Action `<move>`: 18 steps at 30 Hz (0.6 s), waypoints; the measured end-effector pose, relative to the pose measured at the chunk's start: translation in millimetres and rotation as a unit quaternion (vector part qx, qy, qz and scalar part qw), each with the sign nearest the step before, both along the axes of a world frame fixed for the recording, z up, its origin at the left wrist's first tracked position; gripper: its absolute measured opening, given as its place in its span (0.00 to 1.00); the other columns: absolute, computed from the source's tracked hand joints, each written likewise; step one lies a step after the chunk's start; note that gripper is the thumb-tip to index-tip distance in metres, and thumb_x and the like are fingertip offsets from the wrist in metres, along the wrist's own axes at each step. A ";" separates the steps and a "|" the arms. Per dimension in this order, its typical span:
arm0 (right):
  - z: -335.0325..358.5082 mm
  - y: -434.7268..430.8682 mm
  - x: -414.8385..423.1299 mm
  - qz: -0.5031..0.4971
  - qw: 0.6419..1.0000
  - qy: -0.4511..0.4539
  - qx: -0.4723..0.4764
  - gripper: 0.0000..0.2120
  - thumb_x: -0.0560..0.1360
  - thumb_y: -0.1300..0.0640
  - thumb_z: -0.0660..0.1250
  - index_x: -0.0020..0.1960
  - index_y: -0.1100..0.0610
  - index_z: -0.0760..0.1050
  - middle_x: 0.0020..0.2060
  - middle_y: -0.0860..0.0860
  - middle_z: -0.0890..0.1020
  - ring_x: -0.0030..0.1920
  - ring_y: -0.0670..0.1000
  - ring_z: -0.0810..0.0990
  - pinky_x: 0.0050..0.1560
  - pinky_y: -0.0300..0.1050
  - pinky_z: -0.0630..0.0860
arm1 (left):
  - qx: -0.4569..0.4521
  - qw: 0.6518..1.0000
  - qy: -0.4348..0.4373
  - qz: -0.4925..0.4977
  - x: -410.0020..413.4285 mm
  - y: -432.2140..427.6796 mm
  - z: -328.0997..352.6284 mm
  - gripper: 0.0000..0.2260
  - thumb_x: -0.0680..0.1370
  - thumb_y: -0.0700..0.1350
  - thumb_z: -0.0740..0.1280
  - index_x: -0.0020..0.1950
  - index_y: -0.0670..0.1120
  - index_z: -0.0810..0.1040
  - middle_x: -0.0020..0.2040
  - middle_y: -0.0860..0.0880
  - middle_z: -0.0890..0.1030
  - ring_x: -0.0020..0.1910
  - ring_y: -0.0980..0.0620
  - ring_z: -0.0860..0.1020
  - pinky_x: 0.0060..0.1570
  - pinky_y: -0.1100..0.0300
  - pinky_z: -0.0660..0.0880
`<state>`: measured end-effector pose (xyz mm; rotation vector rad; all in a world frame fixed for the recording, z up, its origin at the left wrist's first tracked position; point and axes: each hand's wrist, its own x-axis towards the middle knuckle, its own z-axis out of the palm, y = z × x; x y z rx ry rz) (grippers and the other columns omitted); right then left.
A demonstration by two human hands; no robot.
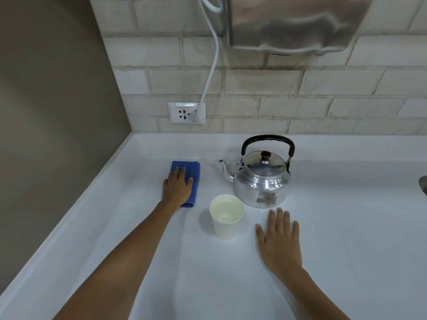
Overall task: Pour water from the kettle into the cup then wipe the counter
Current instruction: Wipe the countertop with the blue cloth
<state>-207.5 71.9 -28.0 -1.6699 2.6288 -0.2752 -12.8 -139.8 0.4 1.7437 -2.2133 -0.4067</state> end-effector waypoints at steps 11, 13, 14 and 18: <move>-10.8 -4.5 -4.7 -0.004 0.999 0.036 0.015 0.51 0.61 0.39 0.11 0.74 0.61 0.44 0.76 0.59 0.50 0.76 0.57 0.46 0.74 0.58 0.45 | 0.002 0.979 -0.164 -0.118 -32.0 11.2 -19.9 0.25 0.80 0.56 0.46 0.75 0.53 0.43 0.78 0.44 0.47 0.76 0.42 0.46 0.73 0.48 0.49; -10.4 -4.6 -5.4 -0.001 0.999 0.031 0.016 0.47 0.64 0.38 0.15 0.74 0.61 0.43 0.76 0.58 0.49 0.76 0.57 0.45 0.75 0.58 0.45 | -0.030 0.968 -0.178 -0.174 -15.9 28.8 -27.0 0.24 0.80 0.55 0.46 0.75 0.56 0.42 0.78 0.47 0.46 0.76 0.45 0.46 0.73 0.50 0.49; -9.7 -4.5 -5.3 0.001 1.000 0.024 0.017 0.44 0.67 0.39 0.19 0.74 0.61 0.42 0.76 0.58 0.48 0.76 0.56 0.44 0.75 0.58 0.44 | -0.040 0.965 -0.176 -0.192 -4.2 34.8 -30.8 0.24 0.80 0.55 0.46 0.75 0.57 0.42 0.78 0.49 0.46 0.76 0.47 0.45 0.73 0.51 0.49; -8.9 -4.5 -4.8 0.002 1.000 0.007 0.030 0.32 0.77 0.42 0.38 0.74 0.61 0.41 0.76 0.58 0.47 0.76 0.56 0.42 0.75 0.59 0.43 | -0.040 0.967 -0.182 -0.173 33.0 30.0 -27.1 0.23 0.80 0.55 0.45 0.75 0.57 0.45 0.78 0.51 0.47 0.76 0.51 0.46 0.74 0.52 0.47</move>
